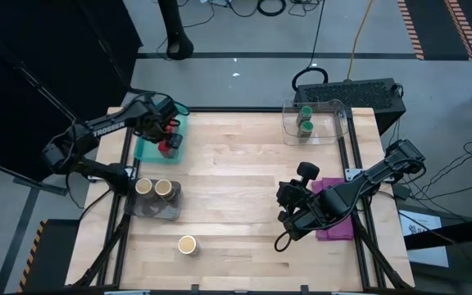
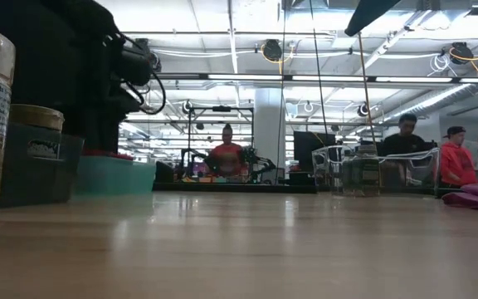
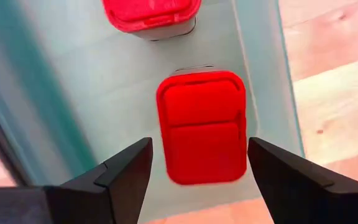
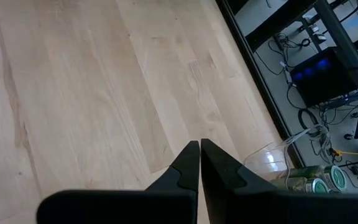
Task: Sort spices by type
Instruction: Put the red seasoning can into the blue bin, then put the gold seasoning bottle into the black bin
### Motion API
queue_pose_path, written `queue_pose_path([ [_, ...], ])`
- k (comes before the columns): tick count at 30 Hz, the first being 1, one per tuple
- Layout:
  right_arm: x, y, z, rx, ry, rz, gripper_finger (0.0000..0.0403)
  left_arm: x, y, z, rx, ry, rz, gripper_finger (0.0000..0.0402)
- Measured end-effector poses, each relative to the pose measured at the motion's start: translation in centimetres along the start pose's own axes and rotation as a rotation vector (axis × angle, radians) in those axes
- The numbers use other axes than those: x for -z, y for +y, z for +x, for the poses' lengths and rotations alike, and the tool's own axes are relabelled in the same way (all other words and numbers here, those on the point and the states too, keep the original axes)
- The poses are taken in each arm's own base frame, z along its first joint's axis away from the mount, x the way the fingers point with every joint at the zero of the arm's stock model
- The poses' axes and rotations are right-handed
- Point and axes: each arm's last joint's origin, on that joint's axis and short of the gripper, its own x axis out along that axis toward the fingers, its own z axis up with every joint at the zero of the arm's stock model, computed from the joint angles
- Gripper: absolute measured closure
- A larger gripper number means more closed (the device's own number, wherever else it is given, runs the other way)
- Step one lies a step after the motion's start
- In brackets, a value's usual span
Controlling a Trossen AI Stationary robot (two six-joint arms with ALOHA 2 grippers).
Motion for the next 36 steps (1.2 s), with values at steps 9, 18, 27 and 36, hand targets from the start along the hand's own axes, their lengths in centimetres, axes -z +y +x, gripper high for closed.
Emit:
queue_pose_path([
  [9,-0.1,-0.1,0.0,0.029,-0.03,0.007,0.0403,0.4,-0.6,-5.4,-0.01,-0.039,0.131,0.013],
  [18,-0.6,0.8,-0.6,0.009,-0.133,0.079,0.0403,7.8,-3.1,-11.3,0.305,-0.483,0.426,0.013],
  [27,-0.9,4.4,-1.2,-0.098,-0.227,0.088,0.0403,13.4,-6.2,-12.7,0.67,-0.662,0.723,0.013],
  [36,1.0,10.9,1.3,-0.256,-0.111,0.047,0.0403,17.9,-10.9,-10.9,0.726,-0.612,0.898,0.013],
])
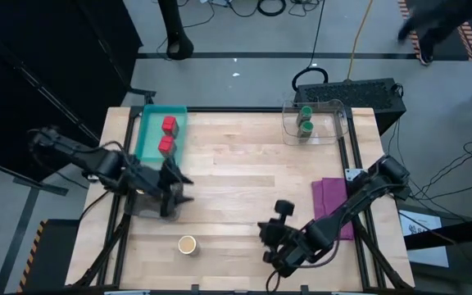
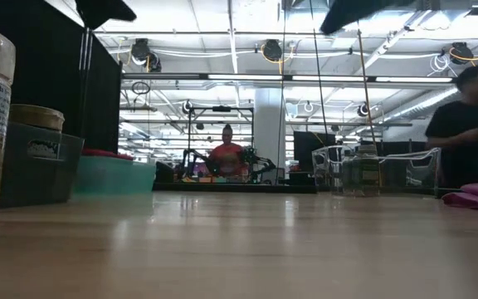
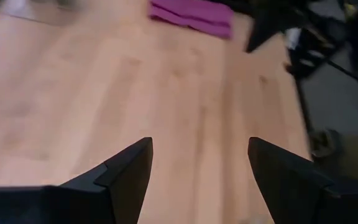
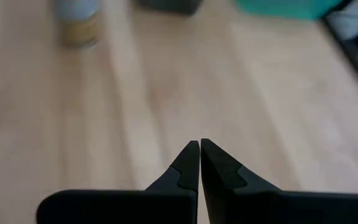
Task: Sort spices by type
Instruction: Put the gold seasoning bottle into the black bin
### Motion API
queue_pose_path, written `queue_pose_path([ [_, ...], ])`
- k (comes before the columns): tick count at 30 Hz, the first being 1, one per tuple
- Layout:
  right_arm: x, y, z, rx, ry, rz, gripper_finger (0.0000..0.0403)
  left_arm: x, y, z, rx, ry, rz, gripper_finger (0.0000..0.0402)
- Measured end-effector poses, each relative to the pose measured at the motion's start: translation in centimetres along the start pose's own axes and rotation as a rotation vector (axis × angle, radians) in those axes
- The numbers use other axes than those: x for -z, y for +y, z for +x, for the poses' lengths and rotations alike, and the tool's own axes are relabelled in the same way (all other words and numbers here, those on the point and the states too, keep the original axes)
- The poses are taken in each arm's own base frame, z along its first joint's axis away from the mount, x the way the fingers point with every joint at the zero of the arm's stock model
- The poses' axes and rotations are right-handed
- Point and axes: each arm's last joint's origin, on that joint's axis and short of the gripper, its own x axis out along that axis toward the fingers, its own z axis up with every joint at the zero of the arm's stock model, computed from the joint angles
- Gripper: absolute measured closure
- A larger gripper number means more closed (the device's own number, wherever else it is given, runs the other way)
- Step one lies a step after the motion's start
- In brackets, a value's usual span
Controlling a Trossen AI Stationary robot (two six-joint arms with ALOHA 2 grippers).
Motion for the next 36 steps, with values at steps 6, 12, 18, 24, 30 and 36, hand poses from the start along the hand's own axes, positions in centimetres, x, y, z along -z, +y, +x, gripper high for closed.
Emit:
queue_pose_path([
  [6,-0.8,-0.2,0.6,-0.052,0.0,-0.089,0.0403,1.3,-4.6,2.6,0.116,0.139,0.049,0.013],
  [12,-2.5,-2.4,-1.2,-0.022,-0.077,-0.117,0.0403,2.9,-8.7,4.0,0.194,0.36,0.073,0.013],
  [18,-2.9,-3.1,-1.4,0.039,-0.107,-0.139,0.0403,4.3,-11.9,5.3,0.159,0.556,0.112,0.013],
  [24,-3.1,-3.5,-0.9,0.042,-0.091,-0.099,0.0403,5.1,-13.3,6.2,0.155,0.632,0.148,0.013],
  [30,-3.1,-3.5,-1.0,0.037,-0.094,-0.093,0.0403,4.9,-12.9,6.7,0.137,0.632,0.133,0.013],
  [36,-3.1,-3.5,-1.0,0.037,-0.094,-0.093,0.0403,5.0,-12.6,6.8,0.073,0.608,0.161,0.013],
])
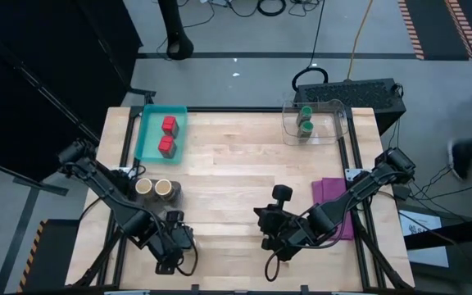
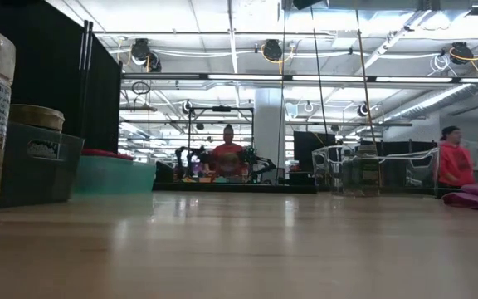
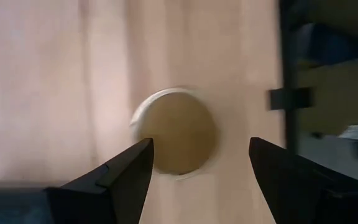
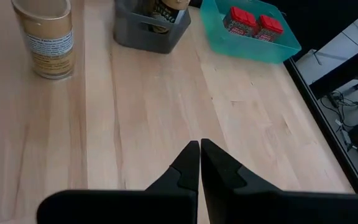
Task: Sort spices by type
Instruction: Put the gold seasoning bottle into the black bin
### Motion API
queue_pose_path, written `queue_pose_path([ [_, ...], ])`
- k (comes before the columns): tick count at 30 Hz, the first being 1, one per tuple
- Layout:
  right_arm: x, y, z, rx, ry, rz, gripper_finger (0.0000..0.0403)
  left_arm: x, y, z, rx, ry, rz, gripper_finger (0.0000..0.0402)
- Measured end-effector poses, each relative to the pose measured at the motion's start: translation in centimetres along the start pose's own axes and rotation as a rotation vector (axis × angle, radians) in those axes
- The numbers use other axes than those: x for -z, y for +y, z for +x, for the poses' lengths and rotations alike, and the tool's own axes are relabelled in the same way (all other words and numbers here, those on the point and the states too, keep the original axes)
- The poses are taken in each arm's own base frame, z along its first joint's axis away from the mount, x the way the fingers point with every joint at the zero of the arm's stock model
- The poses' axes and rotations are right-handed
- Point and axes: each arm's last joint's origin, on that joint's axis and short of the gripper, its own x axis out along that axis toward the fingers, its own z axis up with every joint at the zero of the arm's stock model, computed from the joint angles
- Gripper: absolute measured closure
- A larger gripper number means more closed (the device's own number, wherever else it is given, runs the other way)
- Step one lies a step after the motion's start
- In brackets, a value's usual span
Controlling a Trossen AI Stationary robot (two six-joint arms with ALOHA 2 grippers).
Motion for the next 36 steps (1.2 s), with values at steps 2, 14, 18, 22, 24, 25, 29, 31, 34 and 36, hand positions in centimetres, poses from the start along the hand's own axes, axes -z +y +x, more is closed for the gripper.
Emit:
queue_pose_path([
  [2,0.0,0.0,0.0,0.001,0.001,0.0,0.0403,0.3,0.0,-0.2,-0.055,0.013,0.014,0.013],
  [14,0.0,-0.1,0.1,0.006,0.005,0.019,0.0403,0.2,-0.7,-0.1,-0.13,-0.026,0.069,0.013],
  [18,0.0,-0.1,0.1,0.006,0.006,0.023,0.0403,0.0,-0.8,0.0,-0.118,-0.042,0.062,0.013],
  [22,0.0,-0.1,0.1,0.006,0.006,0.027,0.0403,-0.1,-1.0,-0.1,-0.101,-0.056,0.06,0.013],
  [24,0.0,-0.1,0.1,0.006,0.006,0.026,0.0403,-0.1,-1.0,-0.1,-0.094,-0.047,0.067,0.013],
  [25,0.0,-0.1,0.1,0.006,0.006,0.026,0.0403,-0.1,-1.0,-0.1,-0.092,-0.047,0.069,0.013],
  [29,0.0,-0.1,0.1,0.006,0.006,0.024,0.0403,-0.1,-1.0,-0.1,-0.099,-0.048,0.085,0.013],
  [31,0.0,-0.1,0.1,0.006,0.007,0.023,0.0403,-0.1,-1.0,-0.1,-0.097,-0.046,0.092,0.013],
  [34,0.0,-0.1,0.1,0.006,0.007,0.023,0.0403,-0.1,-1.0,-0.1,-0.086,-0.038,0.091,0.013],
  [36,0.0,-0.1,0.1,0.006,0.007,0.023,0.0403,-0.1,-1.0,-0.1,-0.086,-0.038,0.086,0.013],
])
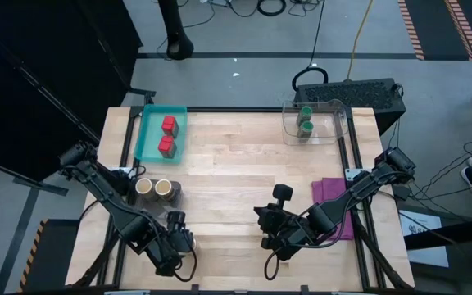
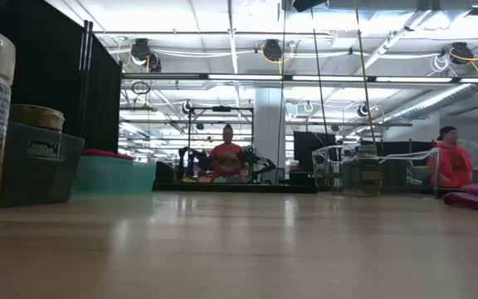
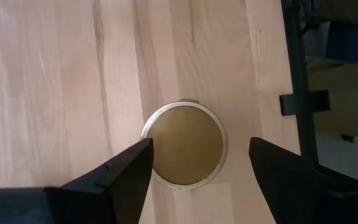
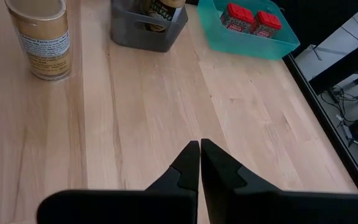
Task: Sort spices by type
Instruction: Put the gold seasoning bottle into the black bin
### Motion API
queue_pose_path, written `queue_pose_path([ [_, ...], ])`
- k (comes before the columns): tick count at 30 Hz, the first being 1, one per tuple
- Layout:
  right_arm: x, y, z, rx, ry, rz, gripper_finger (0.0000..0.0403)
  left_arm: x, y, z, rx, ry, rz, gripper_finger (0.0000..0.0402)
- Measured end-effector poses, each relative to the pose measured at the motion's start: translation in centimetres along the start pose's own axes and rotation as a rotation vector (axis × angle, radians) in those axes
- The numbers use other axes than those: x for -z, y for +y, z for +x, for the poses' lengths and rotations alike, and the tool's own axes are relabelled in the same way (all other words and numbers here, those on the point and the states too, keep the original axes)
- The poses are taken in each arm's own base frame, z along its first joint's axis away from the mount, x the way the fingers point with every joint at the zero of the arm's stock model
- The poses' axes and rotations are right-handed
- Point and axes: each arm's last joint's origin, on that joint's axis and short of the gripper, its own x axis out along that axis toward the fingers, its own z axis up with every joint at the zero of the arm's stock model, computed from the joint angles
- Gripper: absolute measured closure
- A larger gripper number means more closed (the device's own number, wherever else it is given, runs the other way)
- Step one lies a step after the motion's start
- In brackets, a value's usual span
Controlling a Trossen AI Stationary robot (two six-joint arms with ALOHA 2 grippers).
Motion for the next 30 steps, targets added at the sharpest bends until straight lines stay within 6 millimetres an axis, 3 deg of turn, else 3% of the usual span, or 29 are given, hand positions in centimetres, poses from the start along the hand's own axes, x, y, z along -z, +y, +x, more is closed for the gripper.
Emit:
queue_pose_path([
  [4,0.0,0.0,0.0,-0.003,0.002,0.0,0.0403,0.0,0.0,0.0,0.002,0.002,-0.006,0.0118],
  [14,0.0,0.1,0.0,-0.025,0.013,0.0,0.0403,-0.5,-0.2,0.0,0.023,-0.049,-0.125,0.0038],
  [21,0.0,0.0,0.1,-0.022,0.014,0.001,0.0403,-1.2,-0.5,0.0,0.054,-0.122,-0.163,0.0031],
  [30,0.0,0.0,0.1,-0.021,0.014,0.0,0.0403,0.3,0.4,1.0,-0.107,0.017,-0.086,0.0034],
])
